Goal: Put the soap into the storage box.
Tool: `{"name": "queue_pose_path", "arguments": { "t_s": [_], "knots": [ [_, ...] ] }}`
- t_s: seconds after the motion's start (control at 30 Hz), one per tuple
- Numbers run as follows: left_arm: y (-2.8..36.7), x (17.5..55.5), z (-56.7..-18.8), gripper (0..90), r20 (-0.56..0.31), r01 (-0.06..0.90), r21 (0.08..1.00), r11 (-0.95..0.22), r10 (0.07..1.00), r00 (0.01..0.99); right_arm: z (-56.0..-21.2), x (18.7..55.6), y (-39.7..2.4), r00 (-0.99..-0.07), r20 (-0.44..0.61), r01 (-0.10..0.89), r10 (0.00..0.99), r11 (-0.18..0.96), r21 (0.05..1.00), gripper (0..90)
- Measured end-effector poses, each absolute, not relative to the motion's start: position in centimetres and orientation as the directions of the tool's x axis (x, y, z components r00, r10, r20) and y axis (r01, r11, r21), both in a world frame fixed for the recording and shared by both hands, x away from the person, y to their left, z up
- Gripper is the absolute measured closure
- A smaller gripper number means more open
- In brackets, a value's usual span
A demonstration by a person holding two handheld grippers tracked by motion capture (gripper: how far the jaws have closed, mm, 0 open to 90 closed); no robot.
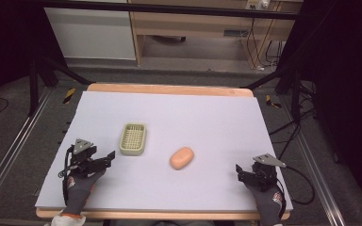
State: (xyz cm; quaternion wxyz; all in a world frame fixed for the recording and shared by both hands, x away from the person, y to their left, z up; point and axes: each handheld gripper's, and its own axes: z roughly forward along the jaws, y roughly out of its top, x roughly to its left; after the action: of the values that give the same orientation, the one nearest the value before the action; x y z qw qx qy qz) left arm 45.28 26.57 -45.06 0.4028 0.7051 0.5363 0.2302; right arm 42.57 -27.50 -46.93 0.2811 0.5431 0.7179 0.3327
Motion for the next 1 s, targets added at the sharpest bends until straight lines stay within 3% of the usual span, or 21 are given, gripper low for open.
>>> {"name": "queue_pose_path", "arguments": {
  "t_s": [1.0],
  "knots": [
    [21.3, 44.4, -43.0, 19.1, -0.098, 0.531, 0.825, -0.196, 0.874, 0.476, -46.6, 42.2, -27.5, -0.224, -0.056, 0.567, 0.973, 0.177, 0.804, 13.1]
  ]
}}
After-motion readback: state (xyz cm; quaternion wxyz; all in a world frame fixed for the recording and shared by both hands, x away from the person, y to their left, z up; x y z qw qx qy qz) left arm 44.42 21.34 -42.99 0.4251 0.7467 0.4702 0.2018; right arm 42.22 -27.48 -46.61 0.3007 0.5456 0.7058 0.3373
